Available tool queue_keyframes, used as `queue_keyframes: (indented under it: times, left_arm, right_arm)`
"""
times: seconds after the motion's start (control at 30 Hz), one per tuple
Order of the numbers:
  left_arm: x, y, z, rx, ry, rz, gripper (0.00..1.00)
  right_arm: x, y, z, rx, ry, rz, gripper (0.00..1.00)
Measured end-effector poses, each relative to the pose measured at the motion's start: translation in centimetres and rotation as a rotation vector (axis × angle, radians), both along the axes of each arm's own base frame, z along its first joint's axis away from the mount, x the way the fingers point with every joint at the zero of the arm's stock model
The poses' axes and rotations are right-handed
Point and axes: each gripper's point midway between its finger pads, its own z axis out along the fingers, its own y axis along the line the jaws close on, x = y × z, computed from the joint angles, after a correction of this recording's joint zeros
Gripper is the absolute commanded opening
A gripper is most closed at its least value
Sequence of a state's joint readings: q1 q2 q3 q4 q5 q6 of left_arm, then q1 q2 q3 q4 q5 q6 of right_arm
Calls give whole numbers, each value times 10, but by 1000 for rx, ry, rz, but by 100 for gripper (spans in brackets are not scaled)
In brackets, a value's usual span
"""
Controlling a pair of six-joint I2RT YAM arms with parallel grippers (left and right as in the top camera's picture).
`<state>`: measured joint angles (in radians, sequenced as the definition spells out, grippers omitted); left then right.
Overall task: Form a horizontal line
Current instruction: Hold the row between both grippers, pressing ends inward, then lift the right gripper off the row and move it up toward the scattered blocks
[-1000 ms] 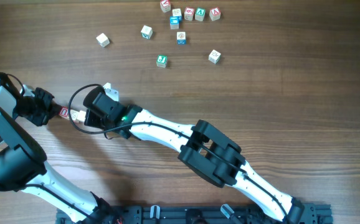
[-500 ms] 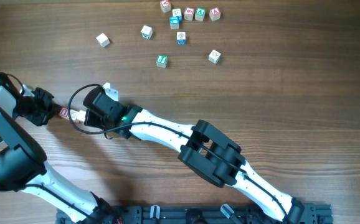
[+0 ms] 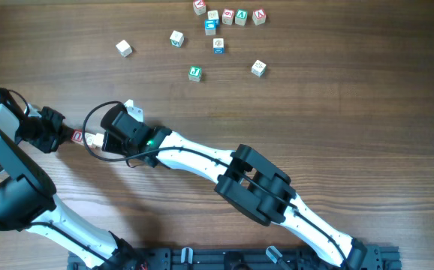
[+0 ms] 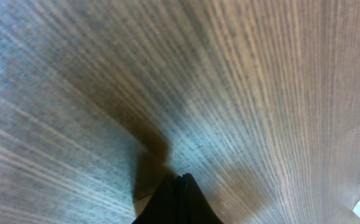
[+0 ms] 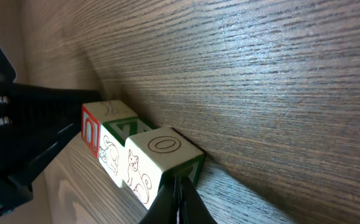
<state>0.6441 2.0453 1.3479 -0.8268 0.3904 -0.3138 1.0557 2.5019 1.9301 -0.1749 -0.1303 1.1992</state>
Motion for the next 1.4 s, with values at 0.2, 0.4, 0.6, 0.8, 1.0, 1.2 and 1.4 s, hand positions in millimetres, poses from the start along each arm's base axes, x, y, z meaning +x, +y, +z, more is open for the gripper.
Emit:
queue_keyframes:
  times: [0.2, 0.4, 0.6, 0.8, 1.0, 1.2, 1.4]
  left_arm:
    - [-9, 1, -2, 7, 41, 6, 4]
    - [-14, 2, -3, 13, 67, 9, 4]
    - [-16, 1, -4, 13, 76, 8, 4]
    - [-18, 3, -5, 26, 90, 8, 4]
    - [-16, 5, -5, 37, 82, 9, 4]
    - [-12, 9, -5, 51, 63, 10, 4]
    - [-6, 13, -5, 68, 40, 14, 4]
  right_arm:
    - [2, -2, -1, -3, -1, -2, 5]
    - [4, -3, -1, -6, -9, 2, 5]
    - [6, -4, -1, -7, -12, 2, 5]
    - [6, -4, -2, -8, -11, 1, 5]
    - [6, -5, -2, -11, -9, 2, 5]
    - [5, -6, -3, -15, -3, -1, 5]
    - [2, -12, -10, -45, 32, -17, 4]
